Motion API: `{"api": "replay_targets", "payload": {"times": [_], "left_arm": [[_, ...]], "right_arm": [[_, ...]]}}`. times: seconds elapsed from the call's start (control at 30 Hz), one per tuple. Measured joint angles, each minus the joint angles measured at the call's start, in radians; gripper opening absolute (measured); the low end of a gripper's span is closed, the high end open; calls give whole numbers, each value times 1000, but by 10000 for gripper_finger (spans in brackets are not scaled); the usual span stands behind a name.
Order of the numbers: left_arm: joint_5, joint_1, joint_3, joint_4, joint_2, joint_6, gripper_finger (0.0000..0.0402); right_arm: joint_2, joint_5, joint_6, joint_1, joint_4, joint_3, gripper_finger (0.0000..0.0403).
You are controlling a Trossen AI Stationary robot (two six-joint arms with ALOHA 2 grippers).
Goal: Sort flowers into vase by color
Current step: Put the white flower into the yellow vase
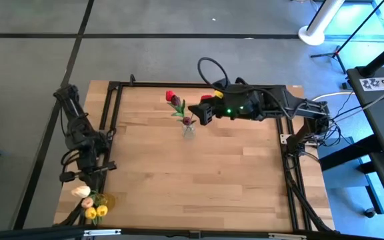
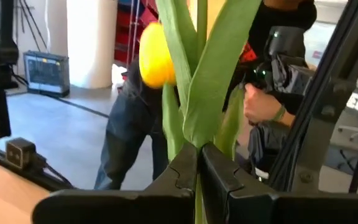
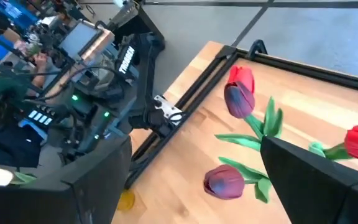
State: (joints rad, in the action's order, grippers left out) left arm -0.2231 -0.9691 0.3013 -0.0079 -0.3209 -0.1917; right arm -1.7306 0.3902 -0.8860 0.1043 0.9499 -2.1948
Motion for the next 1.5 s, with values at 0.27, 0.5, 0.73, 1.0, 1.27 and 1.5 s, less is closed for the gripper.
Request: {"api": "replay_targets", "payload": {"times": [0.27,0.5,0.73,1.0,1.27,1.5], "left_arm": [[-11,-37,-47,25,1,-59,1],[-24,-42,-50,15,2,-194,42],[-3,-41,-50,2,2,-200,84],[-119,-41,-50,-66,2,-336,98],[-117,-41,-50,-152,3,-493,90],[-77,-41,-50,-233,2,-620,90]], "right_arm": [[-28,-54,3,-3,-17,0,356],[-61,-59,75,-14,-22,1,356],[-92,-82,88,-22,2,1,356],[-90,-84,168,-60,-5,1,356],[-101,14,276,-80,-4,1,356],[-101,100,262,-80,-5,0,356]]}}
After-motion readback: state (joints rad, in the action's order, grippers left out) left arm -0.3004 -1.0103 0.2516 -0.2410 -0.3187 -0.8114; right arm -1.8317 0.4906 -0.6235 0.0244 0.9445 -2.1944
